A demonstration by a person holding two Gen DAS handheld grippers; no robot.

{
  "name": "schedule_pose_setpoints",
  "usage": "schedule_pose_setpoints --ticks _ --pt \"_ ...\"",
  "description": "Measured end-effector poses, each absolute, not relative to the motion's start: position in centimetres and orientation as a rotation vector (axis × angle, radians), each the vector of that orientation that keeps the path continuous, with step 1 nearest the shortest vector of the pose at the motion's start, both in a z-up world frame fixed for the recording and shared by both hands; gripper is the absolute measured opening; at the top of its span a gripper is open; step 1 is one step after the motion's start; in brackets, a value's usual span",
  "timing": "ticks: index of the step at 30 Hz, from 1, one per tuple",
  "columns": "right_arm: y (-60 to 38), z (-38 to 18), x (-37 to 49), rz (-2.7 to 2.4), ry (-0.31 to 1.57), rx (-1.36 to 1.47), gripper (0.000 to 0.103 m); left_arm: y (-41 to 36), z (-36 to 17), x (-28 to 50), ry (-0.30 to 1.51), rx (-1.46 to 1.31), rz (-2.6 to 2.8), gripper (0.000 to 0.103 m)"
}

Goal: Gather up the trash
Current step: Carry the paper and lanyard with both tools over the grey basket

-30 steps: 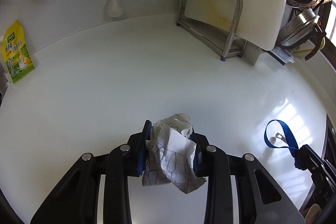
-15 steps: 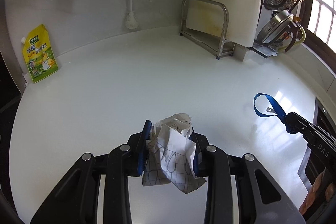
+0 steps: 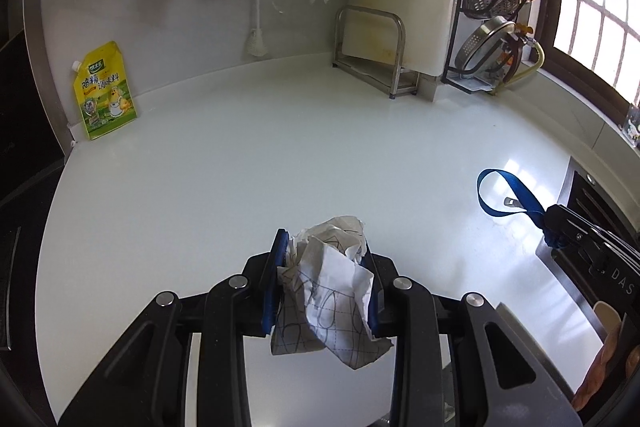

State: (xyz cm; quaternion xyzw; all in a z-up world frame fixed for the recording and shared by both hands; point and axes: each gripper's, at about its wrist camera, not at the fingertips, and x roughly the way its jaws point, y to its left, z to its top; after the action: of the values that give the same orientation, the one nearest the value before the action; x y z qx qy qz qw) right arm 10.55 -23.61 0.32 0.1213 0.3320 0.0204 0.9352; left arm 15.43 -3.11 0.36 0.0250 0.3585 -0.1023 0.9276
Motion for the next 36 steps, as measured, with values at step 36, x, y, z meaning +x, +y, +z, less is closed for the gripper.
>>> schedule_pose_setpoints --ticks 36 --pt "-18.6 -7.5 -11.0 -0.018 0.838 0.259 0.014 -5.1 -8.6 -3.6 0.861 0.113 -0.343 0.033"
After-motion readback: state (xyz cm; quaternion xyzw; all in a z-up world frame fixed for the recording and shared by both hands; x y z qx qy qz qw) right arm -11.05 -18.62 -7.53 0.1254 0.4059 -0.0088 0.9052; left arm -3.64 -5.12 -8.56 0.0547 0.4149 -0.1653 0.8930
